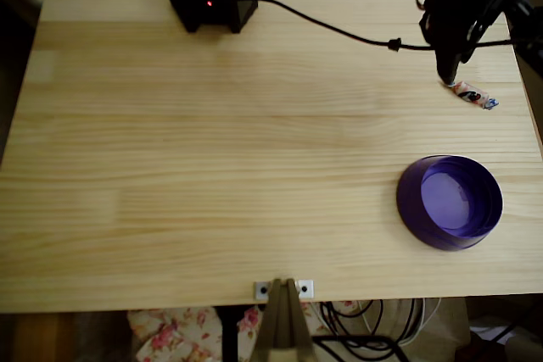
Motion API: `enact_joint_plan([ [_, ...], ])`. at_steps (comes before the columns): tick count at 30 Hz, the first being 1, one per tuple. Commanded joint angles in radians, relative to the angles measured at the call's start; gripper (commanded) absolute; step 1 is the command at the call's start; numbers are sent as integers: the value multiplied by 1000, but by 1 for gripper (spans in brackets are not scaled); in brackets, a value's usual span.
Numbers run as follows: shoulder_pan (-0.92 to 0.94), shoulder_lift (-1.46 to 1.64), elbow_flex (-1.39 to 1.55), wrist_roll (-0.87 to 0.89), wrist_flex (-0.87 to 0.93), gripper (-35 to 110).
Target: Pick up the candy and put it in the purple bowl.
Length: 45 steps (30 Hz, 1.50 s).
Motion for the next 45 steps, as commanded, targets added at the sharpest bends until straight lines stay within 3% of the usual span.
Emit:
enact_joint_plan([
  [1,-32,-14,-117,32,-29,18],
  [20,-78,-267,-325,86,-69,19],
  [39,-89,-443,-568,147,32,17],
  [45,-91,-534,-713,141,170,17],
])
